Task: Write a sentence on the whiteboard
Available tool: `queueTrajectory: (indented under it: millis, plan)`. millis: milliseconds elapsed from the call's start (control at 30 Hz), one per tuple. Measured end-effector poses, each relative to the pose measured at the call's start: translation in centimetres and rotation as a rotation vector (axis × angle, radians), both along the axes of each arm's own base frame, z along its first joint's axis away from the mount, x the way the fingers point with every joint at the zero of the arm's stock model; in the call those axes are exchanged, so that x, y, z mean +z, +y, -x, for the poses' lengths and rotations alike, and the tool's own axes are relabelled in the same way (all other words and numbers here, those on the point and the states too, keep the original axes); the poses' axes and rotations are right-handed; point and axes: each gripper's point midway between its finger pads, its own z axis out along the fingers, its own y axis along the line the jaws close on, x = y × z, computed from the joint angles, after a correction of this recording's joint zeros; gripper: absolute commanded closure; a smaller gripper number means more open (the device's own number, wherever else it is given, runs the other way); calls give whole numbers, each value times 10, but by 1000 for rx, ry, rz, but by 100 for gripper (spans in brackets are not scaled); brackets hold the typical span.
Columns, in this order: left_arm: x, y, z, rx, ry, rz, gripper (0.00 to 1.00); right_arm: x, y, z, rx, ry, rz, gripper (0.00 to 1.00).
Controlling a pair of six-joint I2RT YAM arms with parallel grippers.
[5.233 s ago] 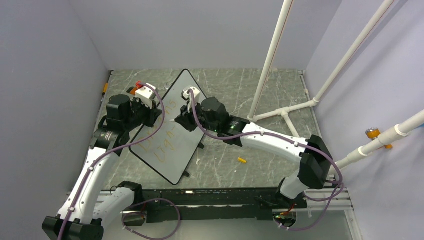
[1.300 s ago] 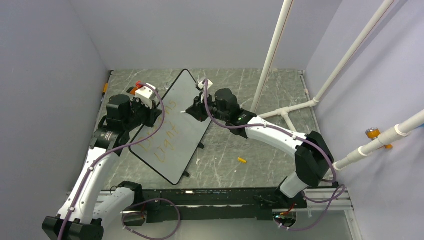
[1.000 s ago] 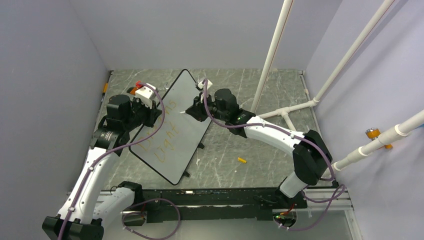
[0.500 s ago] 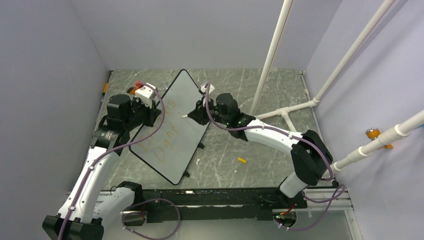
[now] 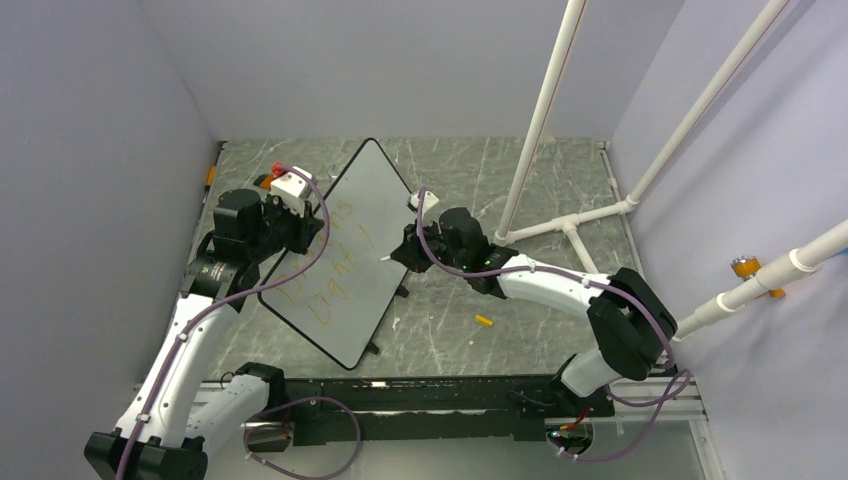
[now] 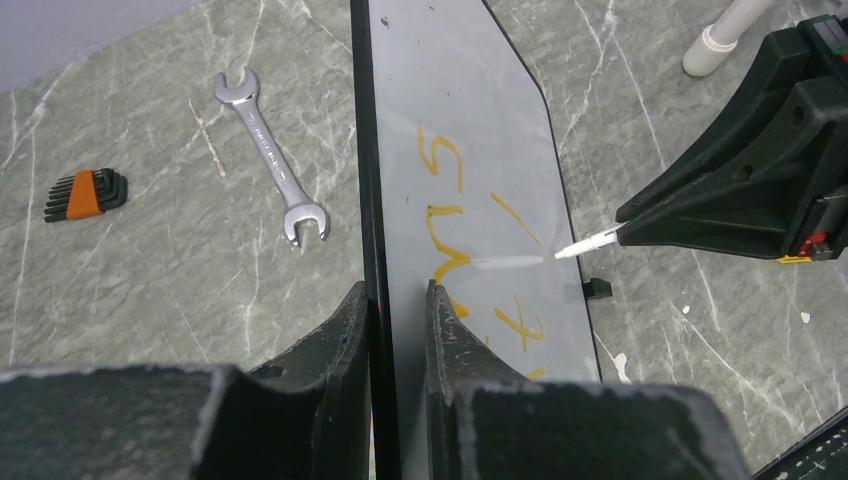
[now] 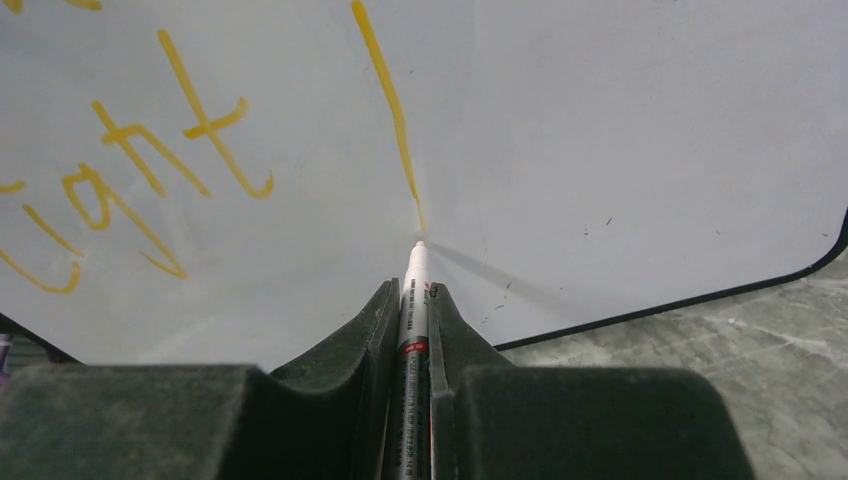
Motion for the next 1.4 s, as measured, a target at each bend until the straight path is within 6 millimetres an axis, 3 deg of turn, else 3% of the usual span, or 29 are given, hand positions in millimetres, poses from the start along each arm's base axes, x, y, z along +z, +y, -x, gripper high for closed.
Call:
queueTrajectory:
  millis: [200,667,1033,1400]
  plan:
    - [0,0,0,-2,-1,1,100,16,-5,4,-5,-17,-12,100]
    - [0,0,0,-2,-1,1,100,89,14,-18,-15,-135,-115,100]
    - [0,0,0,-2,0,1,100,74,26,-29,-13,-117,-88,100]
    - [0,0,0,-2,0,0,100,78,32,-34,-8,-123,-94,100]
